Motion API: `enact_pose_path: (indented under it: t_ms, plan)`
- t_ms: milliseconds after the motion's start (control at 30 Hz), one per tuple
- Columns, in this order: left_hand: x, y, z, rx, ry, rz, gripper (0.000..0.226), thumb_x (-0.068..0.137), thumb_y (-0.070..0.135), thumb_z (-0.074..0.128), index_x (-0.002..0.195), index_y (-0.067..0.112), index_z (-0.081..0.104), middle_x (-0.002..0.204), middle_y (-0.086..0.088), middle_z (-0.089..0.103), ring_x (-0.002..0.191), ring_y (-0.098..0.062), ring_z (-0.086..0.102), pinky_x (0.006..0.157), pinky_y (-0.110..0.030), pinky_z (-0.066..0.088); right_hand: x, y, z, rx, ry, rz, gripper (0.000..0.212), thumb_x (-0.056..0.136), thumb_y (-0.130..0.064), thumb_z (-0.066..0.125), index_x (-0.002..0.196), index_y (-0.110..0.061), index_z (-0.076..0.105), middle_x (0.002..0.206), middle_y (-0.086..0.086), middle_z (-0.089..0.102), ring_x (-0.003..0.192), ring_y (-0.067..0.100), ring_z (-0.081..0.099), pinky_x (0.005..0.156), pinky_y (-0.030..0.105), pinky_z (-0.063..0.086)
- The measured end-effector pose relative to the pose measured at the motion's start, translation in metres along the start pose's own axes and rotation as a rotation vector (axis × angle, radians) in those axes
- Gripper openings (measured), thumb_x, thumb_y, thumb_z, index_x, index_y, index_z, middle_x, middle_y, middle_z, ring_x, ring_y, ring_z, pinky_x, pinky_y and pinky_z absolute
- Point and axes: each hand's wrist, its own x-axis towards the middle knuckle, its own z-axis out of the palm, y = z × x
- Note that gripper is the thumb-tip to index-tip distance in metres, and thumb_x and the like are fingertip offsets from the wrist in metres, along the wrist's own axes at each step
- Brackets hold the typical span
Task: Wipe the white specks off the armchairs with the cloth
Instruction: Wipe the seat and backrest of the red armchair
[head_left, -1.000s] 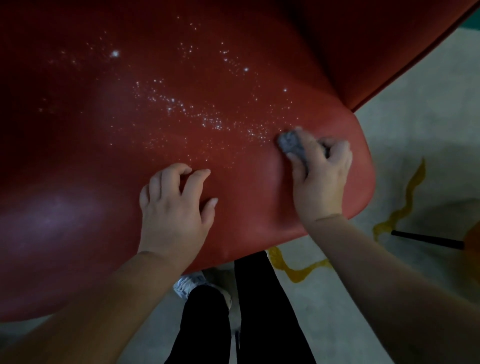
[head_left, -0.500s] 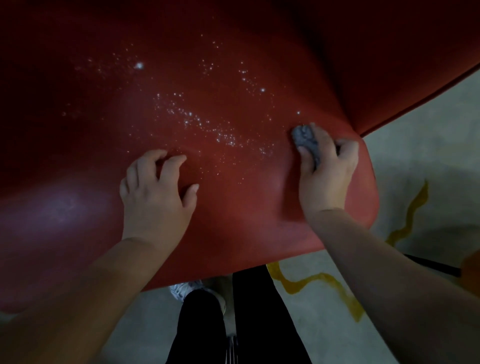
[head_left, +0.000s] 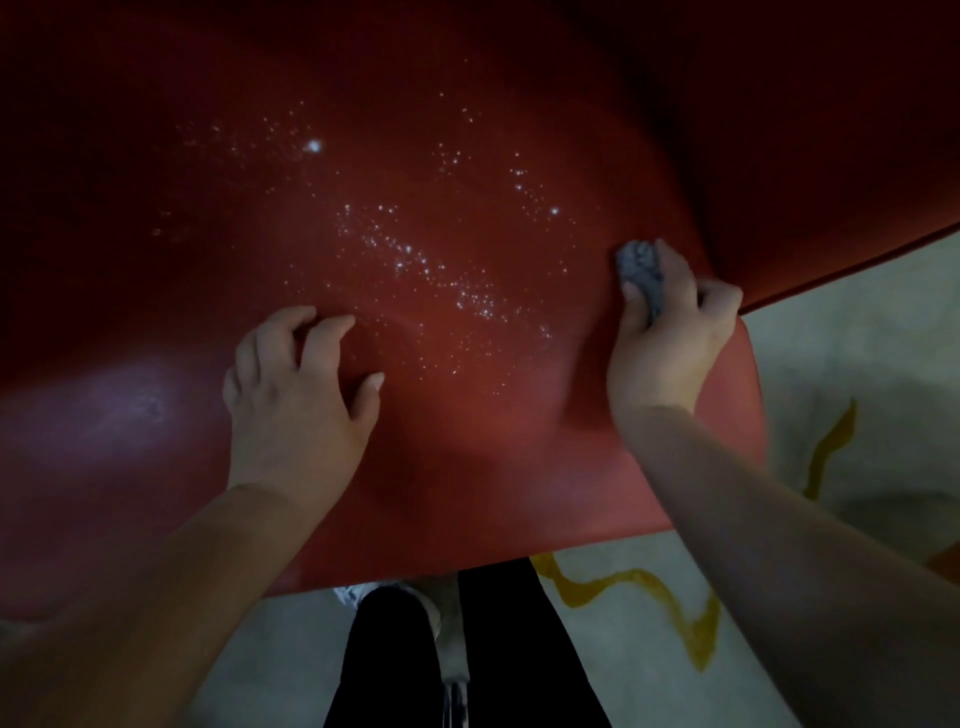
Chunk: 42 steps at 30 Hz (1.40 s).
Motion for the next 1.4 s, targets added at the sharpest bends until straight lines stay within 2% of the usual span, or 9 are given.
enact_pose_path:
  t_ms: [133, 300, 500, 600, 767, 967, 1133, 1300, 1400]
  plan:
    - [0.005, -0.004, -0.003, -0.009, -0.003, -0.048, 0.054, 0.083, 0.035, 0.068, 0.131, 0.017, 0.051, 0.136, -0.013, 0.039, 0.126, -0.036, 0.034, 0.103, -0.058, 0.034, -0.013, -0.003, 0.0, 0.008, -0.065, -0.056, 0.043, 0.088, -0.015, 0.064, 0.131, -0.016, 0.059, 0.107, 0.018, 0.048, 0.098, 0.03, 0.048, 0.093, 0.021, 0.03]
    - [0.008, -0.006, -0.006, 0.0, -0.003, -0.052, 0.053, 0.082, 0.034, 0.068, 0.13, 0.016, 0.052, 0.136, -0.013, 0.041, 0.125, -0.036, 0.035, 0.1, -0.059, 0.035, 0.015, -0.021, 0.017, -0.007, -0.048, -0.047, 0.042, 0.088, -0.016, 0.063, 0.13, -0.018, 0.06, 0.11, 0.017, 0.048, 0.098, 0.029, 0.049, 0.092, 0.021, 0.029]
    - [0.007, -0.006, -0.003, -0.015, -0.01, -0.061, 0.054, 0.084, 0.034, 0.066, 0.132, 0.017, 0.05, 0.137, -0.013, 0.038, 0.127, -0.035, 0.034, 0.105, -0.057, 0.032, -0.034, -0.016, 0.0, 0.024, -0.216, -0.287, 0.043, 0.088, -0.014, 0.067, 0.13, -0.019, 0.06, 0.105, 0.016, 0.047, 0.098, 0.027, 0.047, 0.092, 0.03, 0.037]
    - [0.007, -0.008, -0.003, -0.023, -0.011, -0.049, 0.054, 0.083, 0.034, 0.067, 0.132, 0.017, 0.05, 0.136, -0.012, 0.039, 0.126, -0.035, 0.035, 0.104, -0.058, 0.033, -0.019, -0.009, -0.003, -0.022, -0.199, -0.268, 0.042, 0.088, -0.016, 0.066, 0.13, -0.018, 0.06, 0.104, 0.018, 0.047, 0.095, 0.031, 0.047, 0.091, 0.032, 0.037]
    - [0.006, -0.011, 0.0, -0.031, 0.005, -0.047, 0.054, 0.084, 0.035, 0.067, 0.132, 0.018, 0.05, 0.137, -0.011, 0.039, 0.127, -0.034, 0.034, 0.104, -0.057, 0.032, 0.011, -0.033, 0.023, 0.007, -0.103, -0.081, 0.043, 0.088, -0.016, 0.064, 0.131, -0.02, 0.059, 0.11, 0.016, 0.046, 0.098, 0.028, 0.047, 0.093, 0.022, 0.029]
    - [0.005, -0.013, -0.002, -0.06, -0.003, -0.035, 0.053, 0.085, 0.035, 0.065, 0.133, 0.019, 0.05, 0.138, -0.01, 0.038, 0.128, -0.033, 0.034, 0.105, -0.056, 0.031, -0.06, -0.029, -0.002, 0.02, -0.297, -0.369, 0.044, 0.086, -0.011, 0.069, 0.129, -0.02, 0.061, 0.104, 0.014, 0.046, 0.097, 0.019, 0.041, 0.09, 0.028, 0.035]
    - [0.0, -0.026, -0.006, -0.075, -0.004, -0.035, 0.052, 0.084, 0.032, 0.067, 0.132, 0.019, 0.051, 0.138, -0.009, 0.038, 0.127, -0.031, 0.035, 0.106, -0.055, 0.031, -0.073, -0.036, 0.004, 0.027, -0.261, -0.313, 0.041, 0.087, -0.011, 0.067, 0.128, -0.017, 0.062, 0.105, 0.015, 0.047, 0.098, 0.025, 0.044, 0.092, 0.03, 0.037]
    - [-0.006, -0.036, -0.008, -0.094, -0.003, -0.049, 0.052, 0.085, 0.032, 0.066, 0.133, 0.019, 0.051, 0.138, -0.008, 0.036, 0.128, -0.028, 0.032, 0.106, -0.052, 0.03, -0.071, -0.081, 0.034, 0.074, -0.324, -0.465, 0.039, 0.089, -0.017, 0.062, 0.128, -0.018, 0.062, 0.106, 0.015, 0.05, 0.096, 0.026, 0.047, 0.087, 0.037, 0.046]
    - [-0.009, -0.042, -0.008, -0.099, 0.007, -0.046, 0.052, 0.084, 0.031, 0.067, 0.132, 0.019, 0.051, 0.138, -0.008, 0.037, 0.128, -0.029, 0.033, 0.106, -0.051, 0.03, -0.056, -0.075, 0.039, 0.034, -0.211, -0.393, 0.039, 0.088, -0.019, 0.064, 0.127, -0.018, 0.063, 0.103, 0.017, 0.051, 0.093, 0.029, 0.048, 0.085, 0.033, 0.04]
